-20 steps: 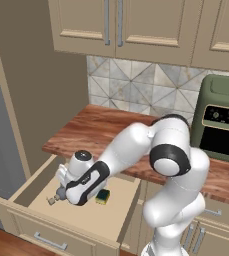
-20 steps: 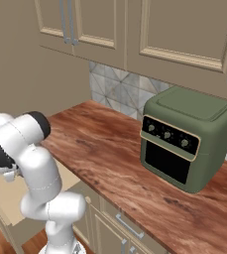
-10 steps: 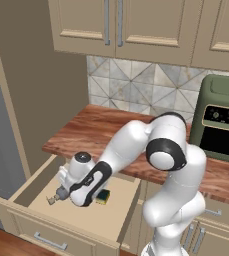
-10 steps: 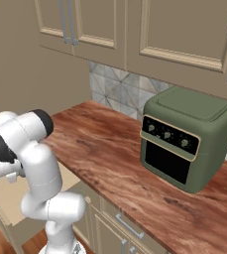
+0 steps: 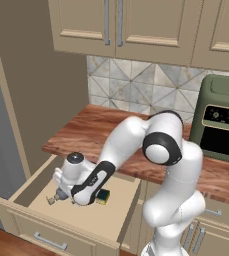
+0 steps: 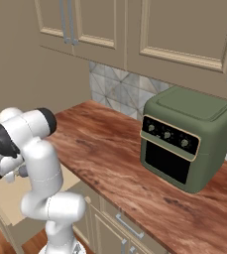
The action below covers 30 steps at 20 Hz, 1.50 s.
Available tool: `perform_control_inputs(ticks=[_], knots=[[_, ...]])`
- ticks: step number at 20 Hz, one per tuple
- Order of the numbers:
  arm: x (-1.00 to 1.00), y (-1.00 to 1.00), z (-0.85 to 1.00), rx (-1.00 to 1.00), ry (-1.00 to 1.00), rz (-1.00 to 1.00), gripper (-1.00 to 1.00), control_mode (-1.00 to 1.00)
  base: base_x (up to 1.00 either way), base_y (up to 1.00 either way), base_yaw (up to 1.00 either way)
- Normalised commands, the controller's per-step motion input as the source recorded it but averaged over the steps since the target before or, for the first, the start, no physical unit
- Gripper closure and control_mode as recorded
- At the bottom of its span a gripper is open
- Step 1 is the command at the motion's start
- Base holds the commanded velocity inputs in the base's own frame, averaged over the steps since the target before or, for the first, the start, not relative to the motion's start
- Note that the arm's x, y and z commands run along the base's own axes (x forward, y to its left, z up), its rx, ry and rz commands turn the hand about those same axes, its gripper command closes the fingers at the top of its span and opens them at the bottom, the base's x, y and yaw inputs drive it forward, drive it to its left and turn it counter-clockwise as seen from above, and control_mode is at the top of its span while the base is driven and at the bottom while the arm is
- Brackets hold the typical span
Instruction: Restock the sink supplies by placing the sponge and soap dispenser on the counter and next to the sink. Make sure the soap dispenser is upright.
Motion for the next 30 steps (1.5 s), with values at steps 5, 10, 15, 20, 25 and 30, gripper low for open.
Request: perform_control_inputs(ticks=[5, 10, 15, 20, 25, 30], knots=[[0.03, 0.17, -0.13, -0.07, 0.03, 0.00, -1.00, -1.00, 0.00, 0.00, 0.00], [0.06, 0.14, -0.17, -0.04, 0.04, 0.00, -1.00, -1.00, 0.00, 0.00, 0.00], [0.13, 0.08, -0.20, -0.02, 0.02, 0.00, -1.00, -1.00, 0.00, 0.00, 0.00], [0.01, 0.06, -0.32, -0.01, 0.01, 0.00, -1.00, -1.00, 0.00, 0.00, 0.00], [0.00, 0.02, -0.25, 0.00, 0.00, 0.00, -1.00, -1.00, 0.00, 0.00, 0.00], [0.02, 0.06, -0.23, 0.00, 0.00, 0.00, -1.00, -1.00, 0.00, 0.00, 0.00]])
